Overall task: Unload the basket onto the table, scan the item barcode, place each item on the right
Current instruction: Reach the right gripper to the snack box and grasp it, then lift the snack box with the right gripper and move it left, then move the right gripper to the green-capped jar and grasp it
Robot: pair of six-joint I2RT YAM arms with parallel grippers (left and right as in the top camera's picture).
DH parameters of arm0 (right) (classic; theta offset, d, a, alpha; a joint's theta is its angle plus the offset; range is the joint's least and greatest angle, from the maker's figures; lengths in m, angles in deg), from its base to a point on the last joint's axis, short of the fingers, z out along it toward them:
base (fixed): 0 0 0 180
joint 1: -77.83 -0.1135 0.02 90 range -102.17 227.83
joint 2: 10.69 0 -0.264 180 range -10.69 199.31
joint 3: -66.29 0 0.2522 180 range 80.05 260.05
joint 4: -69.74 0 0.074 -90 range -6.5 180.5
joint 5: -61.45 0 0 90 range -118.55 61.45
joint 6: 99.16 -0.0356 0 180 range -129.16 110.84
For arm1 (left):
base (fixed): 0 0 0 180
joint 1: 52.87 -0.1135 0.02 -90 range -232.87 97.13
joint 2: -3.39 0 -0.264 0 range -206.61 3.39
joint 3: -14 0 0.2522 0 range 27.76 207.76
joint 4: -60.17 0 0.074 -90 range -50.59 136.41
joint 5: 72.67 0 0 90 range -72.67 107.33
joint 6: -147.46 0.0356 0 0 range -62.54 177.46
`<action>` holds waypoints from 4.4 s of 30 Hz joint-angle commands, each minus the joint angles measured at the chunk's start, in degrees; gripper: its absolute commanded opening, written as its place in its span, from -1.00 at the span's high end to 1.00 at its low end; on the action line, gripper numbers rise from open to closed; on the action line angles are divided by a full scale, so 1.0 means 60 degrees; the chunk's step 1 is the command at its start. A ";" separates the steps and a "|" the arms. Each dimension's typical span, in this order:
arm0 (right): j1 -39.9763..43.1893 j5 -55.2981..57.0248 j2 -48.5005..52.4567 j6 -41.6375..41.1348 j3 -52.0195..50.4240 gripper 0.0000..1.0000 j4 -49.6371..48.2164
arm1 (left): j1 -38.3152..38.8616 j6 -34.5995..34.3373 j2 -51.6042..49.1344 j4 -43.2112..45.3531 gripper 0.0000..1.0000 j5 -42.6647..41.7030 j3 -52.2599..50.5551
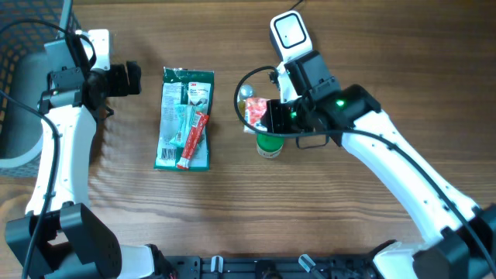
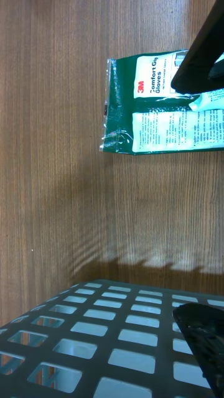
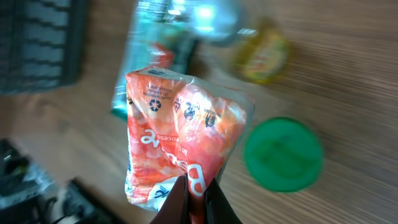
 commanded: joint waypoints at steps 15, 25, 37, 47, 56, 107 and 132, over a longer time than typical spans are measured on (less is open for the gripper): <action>-0.3042 0.3555 0.2058 -0.2113 -0.1093 0.90 -0.2149 | -0.0029 0.0142 0.0124 0.0022 -1.00 -0.0109 0.0127; -0.3056 0.3133 0.2696 -0.2255 -0.1082 -0.04 -0.2601 | -0.0029 0.0142 0.0124 0.0022 -1.00 -0.0113 0.0127; -0.2779 0.5563 0.0342 -0.2146 -0.0135 -0.45 -0.0630 | -0.0029 0.0146 0.0124 0.0022 -1.00 -0.0109 0.0127; -0.1971 0.5668 0.1362 -0.3107 -0.0157 -0.99 0.0361 | -0.0029 0.0142 0.0124 0.0022 -1.00 -0.0113 0.0127; -0.1974 0.5544 0.2463 -0.4597 -0.0157 -0.99 0.0364 | -0.0036 0.0142 0.0124 0.0022 -1.00 -0.0109 0.0127; 0.1239 0.4204 0.2758 0.1118 -0.0328 -0.99 0.1570 | -0.0029 0.0142 0.0124 0.0022 -1.00 -0.0113 0.0127; 0.1231 0.3894 0.2761 -0.0029 -0.0339 -0.95 0.1100 | -0.0029 0.0146 0.0124 0.0022 -1.00 -0.0113 0.0127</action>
